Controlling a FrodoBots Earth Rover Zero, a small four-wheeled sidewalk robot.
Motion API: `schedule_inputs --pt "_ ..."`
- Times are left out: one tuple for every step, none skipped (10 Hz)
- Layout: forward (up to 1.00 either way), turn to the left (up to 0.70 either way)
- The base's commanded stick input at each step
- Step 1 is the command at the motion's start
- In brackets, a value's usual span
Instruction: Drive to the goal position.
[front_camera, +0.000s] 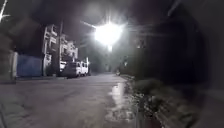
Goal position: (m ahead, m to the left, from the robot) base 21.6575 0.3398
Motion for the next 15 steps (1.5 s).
schedule_inputs --pt "0.06 0.01" --pt "0.06 0.01" --pt "0.06 0.01" --pt "0.06 0.01" --pt "0.06 0.01" --pt "0.06 0.01" --pt "0.06 0.01" --pt "0.06 0.01" --pt "0.06 0.01" --pt "0.06 0.01" --pt "0.06 0.01" --pt "0.06 0.01" --pt "0.06 0.01" --pt "0.06 0.01" --pt "0.06 0.01"
